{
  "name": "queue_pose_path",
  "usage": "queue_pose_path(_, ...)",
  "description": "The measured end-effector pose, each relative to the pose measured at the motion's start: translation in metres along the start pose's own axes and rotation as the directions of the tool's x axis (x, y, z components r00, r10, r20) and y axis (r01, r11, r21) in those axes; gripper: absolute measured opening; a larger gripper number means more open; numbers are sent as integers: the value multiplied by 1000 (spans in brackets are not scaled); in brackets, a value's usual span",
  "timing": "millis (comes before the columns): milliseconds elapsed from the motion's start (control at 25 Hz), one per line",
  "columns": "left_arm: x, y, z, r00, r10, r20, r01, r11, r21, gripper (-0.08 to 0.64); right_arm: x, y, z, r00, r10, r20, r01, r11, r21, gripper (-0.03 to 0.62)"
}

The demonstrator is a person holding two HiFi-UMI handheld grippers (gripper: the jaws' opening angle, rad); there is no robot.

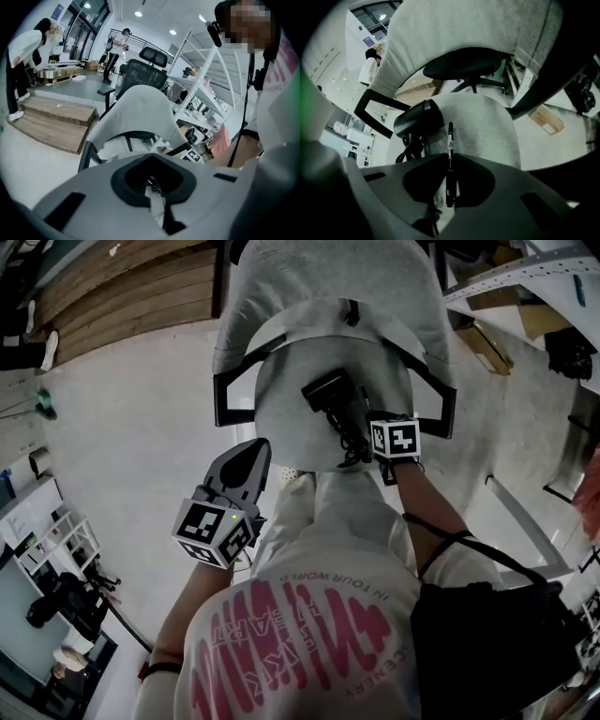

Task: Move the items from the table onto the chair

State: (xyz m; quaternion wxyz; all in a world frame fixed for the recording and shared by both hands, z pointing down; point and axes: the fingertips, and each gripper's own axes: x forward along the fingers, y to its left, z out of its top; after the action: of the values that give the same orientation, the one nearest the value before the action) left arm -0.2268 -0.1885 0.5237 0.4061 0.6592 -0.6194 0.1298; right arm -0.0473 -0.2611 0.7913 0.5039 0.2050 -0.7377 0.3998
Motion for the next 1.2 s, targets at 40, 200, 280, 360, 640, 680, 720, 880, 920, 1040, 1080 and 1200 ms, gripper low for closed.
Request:
queue_pose_path(40, 0, 0, -4, 1000, 3, -5, -3, 1000, -8, 8, 4, -3, -3, 1000, -4, -13, 4, 1000, 27, 54)
queue_pose_path(200, -4, -1, -12, 1000, 2, -24, -3, 1000, -12, 8, 12, -5, -10, 999, 11, -32, -7, 990, 141, 54)
queue_pose_path(280, -8, 0, -15, 1000, 7, -28, -7, 1000, -19, 8, 15, -3, -14, 999, 8, -51, 0, 988, 157, 54)
queue_pose_path(360, -10, 2, -18, 999, 15, -28, -16, 999, -28, 8, 18, -3, -20, 997, 0, -74, 12, 987, 159, 54)
queue_pose_path(640, -19, -16, -2, 998, -10, 64, 2, 992, 126, 8, 14, 4, -30, 994, 57, -96, -40, 985, 166, 139)
queue_pose_path(680, -19, -16, -4, 998, -12, 65, 5, 993, 116, 8, 13, 3, -32, 993, 69, -98, -50, 982, 181, 150)
queue_pose_path(720, -20, -14, -4, 997, -11, 70, 4, 996, 90, 8, 11, 2, -33, 992, 77, -98, -56, 978, 199, 150)
queue_pose_path(880, -24, -7, -3, 994, -19, 104, 16, 1000, 26, 8, -5, -1, -29, 997, 55, -56, -40, 971, 234, 150)
queue_pose_path(920, -25, -6, -2, 993, -34, 116, 31, 999, 27, 8, -12, 0, -25, 998, 48, -33, -39, 971, 237, 150)
queue_pose_path(1040, -34, -14, 4, 981, -105, 164, 100, 994, 37, 8, -43, 10, -10, 996, 36, 80, -53, 972, 228, 141)
queue_pose_path(1080, -39, -19, 6, 975, -134, 178, 126, 991, 51, 8, -56, 15, -5, 991, 33, 127, -61, 974, 220, 112)
queue_pose_path(1200, -53, -30, 11, 951, -216, 220, 193, 974, 118, 8, -97, 33, 15, 958, 52, 281, -112, 973, 203, 14)
